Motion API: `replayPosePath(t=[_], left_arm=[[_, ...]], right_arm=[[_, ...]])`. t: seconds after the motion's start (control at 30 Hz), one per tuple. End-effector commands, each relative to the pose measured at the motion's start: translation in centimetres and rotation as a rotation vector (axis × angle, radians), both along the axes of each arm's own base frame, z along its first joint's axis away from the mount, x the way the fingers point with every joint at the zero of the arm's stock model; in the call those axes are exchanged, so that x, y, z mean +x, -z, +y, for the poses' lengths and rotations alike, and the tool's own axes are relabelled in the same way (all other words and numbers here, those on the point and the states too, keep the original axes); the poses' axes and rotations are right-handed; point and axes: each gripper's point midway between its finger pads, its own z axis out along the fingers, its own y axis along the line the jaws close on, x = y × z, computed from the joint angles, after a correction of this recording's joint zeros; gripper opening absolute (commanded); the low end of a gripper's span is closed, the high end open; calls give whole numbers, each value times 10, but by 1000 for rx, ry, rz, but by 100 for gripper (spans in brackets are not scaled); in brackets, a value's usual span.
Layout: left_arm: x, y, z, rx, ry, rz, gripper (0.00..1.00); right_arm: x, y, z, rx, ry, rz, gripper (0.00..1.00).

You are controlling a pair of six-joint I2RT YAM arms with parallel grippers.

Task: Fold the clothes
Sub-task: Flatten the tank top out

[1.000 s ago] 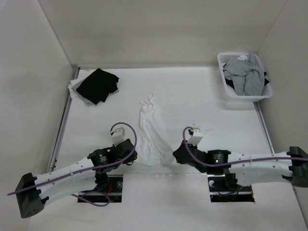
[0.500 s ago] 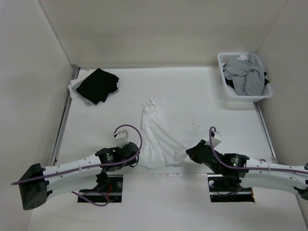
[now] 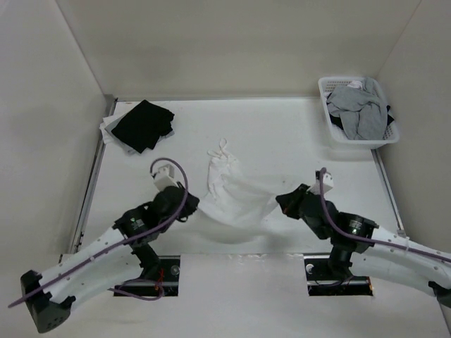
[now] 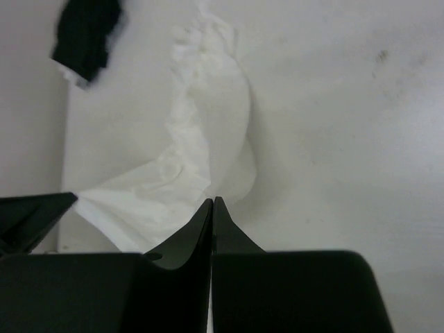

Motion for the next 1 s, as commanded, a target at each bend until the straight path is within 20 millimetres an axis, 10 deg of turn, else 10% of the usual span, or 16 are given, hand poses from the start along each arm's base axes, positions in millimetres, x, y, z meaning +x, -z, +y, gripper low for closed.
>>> replayPosePath(t=[0.0, 0.23, 0.4, 0.53, 0.73, 0.97], left_arm=[[37, -134, 9, -119, -27, -327, 1], [33, -327, 59, -231, -120, -735, 1], [23, -391, 72, -290, -151, -869, 1], [38, -387, 66, -274, -173, -862, 1], [91, -319, 40, -200, -195, -730, 2], [183, -266, 56, -169, -305, -611, 2]], right_arm=[[15, -117, -5, 115, 0, -250, 0], [2, -274, -51, 191, 51, -519, 0], [-13, -334, -55, 220, 28, -582, 0], [-10, -335, -43, 165, 37, -595, 0], [23, -303, -28, 100, 53, -577, 0], [135, -254, 4, 107, -35, -426, 0]])
